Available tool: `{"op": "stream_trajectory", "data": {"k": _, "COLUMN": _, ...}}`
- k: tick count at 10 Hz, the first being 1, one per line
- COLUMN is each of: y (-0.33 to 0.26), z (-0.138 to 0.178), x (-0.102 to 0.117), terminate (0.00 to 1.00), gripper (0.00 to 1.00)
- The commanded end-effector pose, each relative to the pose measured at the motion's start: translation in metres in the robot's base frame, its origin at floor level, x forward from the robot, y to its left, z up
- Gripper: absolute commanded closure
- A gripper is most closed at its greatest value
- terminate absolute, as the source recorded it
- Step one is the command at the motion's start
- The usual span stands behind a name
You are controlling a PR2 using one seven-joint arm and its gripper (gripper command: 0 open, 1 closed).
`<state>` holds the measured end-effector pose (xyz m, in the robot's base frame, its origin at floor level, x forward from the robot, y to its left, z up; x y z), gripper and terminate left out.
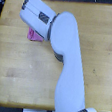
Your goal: Folding a cloth
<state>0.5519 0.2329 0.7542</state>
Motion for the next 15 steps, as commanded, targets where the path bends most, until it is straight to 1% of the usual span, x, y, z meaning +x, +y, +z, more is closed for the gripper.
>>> {"op": "stream_trajectory", "data": {"k": 1, "y": 0.007, "z": -0.008, "x": 0.001, "terminate": 0.0, "gripper": 0.0}}
{"op": "stream_trajectory", "data": {"k": 5, "y": 0.009, "z": -0.008, "x": 0.01, "terminate": 0.0, "gripper": 0.0}}
{"op": "stream_trajectory", "data": {"k": 9, "y": -0.004, "z": 0.002, "x": 0.012, "terminate": 0.0, "gripper": 0.0}}
{"op": "stream_trajectory", "data": {"k": 11, "y": -0.009, "z": 0.018, "x": 0.022, "terminate": 0.0, "gripper": 0.0}}
{"op": "stream_trajectory", "data": {"k": 12, "y": -0.012, "z": 0.031, "x": 0.022, "terminate": 0.0, "gripper": 0.0}}
{"op": "stream_trajectory", "data": {"k": 13, "y": -0.017, "z": 0.056, "x": 0.025, "terminate": 0.0, "gripper": 0.0}}
{"op": "stream_trajectory", "data": {"k": 15, "y": -0.026, "z": 0.078, "x": 0.031, "terminate": 0.0, "gripper": 0.0}}
